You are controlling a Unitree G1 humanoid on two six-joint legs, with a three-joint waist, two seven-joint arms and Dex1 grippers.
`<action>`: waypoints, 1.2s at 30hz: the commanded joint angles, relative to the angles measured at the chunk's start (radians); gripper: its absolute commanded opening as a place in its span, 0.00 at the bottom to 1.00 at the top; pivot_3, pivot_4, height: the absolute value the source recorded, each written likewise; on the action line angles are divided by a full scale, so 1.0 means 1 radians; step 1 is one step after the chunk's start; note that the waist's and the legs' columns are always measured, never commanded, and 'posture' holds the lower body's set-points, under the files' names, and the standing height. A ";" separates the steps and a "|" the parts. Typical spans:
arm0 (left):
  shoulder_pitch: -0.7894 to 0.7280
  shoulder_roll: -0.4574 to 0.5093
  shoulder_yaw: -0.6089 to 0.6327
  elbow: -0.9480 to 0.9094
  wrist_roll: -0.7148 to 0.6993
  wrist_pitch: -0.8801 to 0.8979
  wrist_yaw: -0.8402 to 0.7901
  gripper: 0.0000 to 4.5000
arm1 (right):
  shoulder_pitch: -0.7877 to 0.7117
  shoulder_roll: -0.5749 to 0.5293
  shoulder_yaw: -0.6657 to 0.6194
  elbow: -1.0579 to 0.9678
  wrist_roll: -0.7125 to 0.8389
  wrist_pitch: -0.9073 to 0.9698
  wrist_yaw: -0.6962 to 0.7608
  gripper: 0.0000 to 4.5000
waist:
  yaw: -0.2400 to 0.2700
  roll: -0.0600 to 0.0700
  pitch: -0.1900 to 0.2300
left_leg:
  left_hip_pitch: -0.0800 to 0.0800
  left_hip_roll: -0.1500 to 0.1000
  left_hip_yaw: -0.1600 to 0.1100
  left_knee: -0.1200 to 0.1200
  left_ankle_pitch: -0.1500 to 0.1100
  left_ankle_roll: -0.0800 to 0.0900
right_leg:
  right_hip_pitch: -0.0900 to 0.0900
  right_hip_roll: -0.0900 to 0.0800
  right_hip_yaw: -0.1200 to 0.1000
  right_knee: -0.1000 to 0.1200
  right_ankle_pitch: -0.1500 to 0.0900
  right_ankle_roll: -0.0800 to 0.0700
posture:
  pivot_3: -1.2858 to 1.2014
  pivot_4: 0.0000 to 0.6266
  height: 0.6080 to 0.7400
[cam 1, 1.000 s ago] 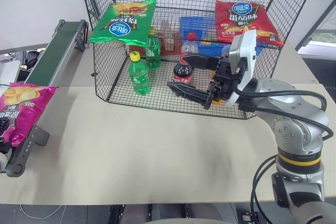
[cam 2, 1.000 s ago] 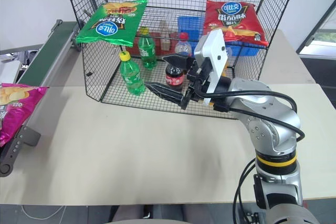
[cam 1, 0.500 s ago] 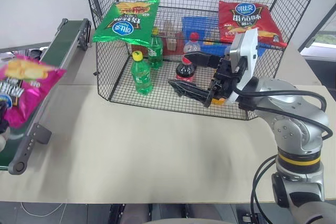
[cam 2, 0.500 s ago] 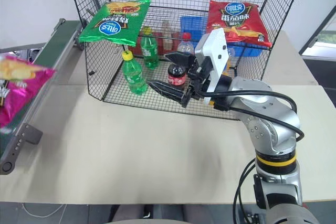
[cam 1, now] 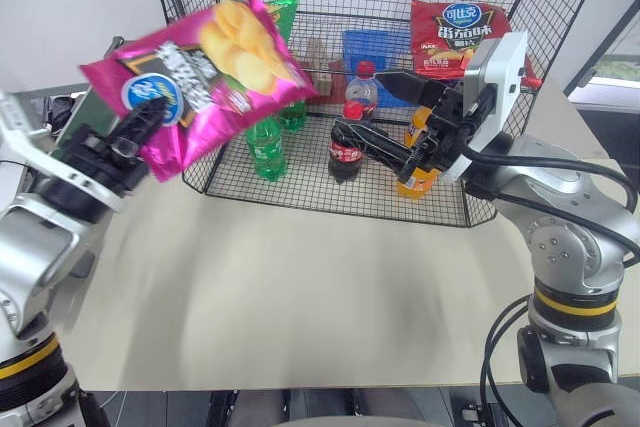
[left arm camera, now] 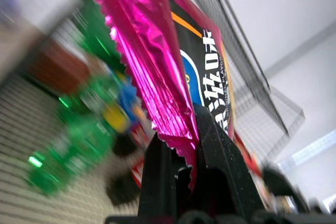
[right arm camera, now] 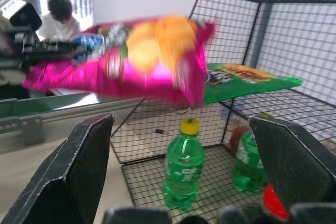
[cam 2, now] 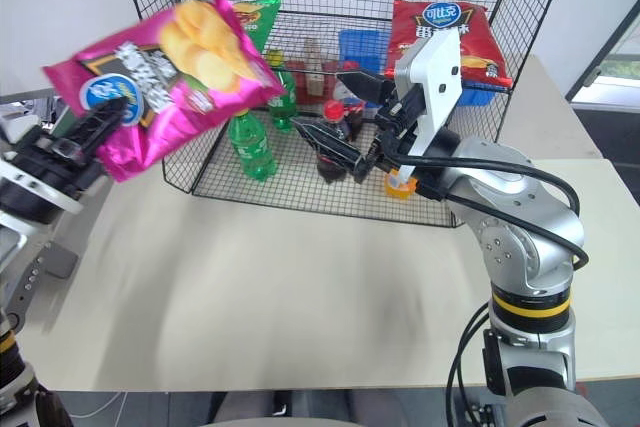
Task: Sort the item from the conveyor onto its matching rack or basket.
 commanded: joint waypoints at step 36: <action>-0.688 -0.617 -0.262 0.530 0.427 -0.247 0.198 0.01 | 0.073 -0.033 -0.084 -0.176 0.021 0.077 -0.250 1.00 | 0.040 0.000 0.000 | -0.007 -0.010 -0.003 0.003 0.005 -0.005 | 0.000 0.006 0.006 -0.003 0.000 0.001 | 0.52 0.24 1.00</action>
